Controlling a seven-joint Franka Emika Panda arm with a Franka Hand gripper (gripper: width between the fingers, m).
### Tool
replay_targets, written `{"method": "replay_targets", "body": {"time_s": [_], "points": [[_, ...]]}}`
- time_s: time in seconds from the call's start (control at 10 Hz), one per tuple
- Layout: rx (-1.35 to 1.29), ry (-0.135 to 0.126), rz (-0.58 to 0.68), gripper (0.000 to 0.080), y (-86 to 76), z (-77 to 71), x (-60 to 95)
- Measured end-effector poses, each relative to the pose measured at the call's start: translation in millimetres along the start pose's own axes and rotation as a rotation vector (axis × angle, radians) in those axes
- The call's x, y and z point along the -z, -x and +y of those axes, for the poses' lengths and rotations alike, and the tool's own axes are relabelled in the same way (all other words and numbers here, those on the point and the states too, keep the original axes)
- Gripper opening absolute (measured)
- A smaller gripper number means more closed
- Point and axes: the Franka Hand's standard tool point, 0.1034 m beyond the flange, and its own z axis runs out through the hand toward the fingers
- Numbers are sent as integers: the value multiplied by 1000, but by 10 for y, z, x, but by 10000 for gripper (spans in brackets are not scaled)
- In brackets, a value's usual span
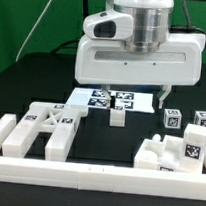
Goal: Assemble chair
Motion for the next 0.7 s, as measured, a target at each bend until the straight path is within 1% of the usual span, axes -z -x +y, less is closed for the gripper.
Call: {"method": "replay_targets", "body": {"time_s": [0.1, 0.2, 0.3, 0.4, 0.5, 0.6, 0.7], "points": [[-1, -15, -81, 649, 45, -33, -7], [-4, -25, -144, 649, 76, -18, -41], [-18, -38, -260, 649, 203, 67, -134], [-17, -37, -345, 649, 301, 140, -146], [-33, -46, -454, 649, 461, 169, -176], [-72, -57, -580, 649, 581, 199, -233], [-68, -58, -658, 649, 548, 207, -236]]}}
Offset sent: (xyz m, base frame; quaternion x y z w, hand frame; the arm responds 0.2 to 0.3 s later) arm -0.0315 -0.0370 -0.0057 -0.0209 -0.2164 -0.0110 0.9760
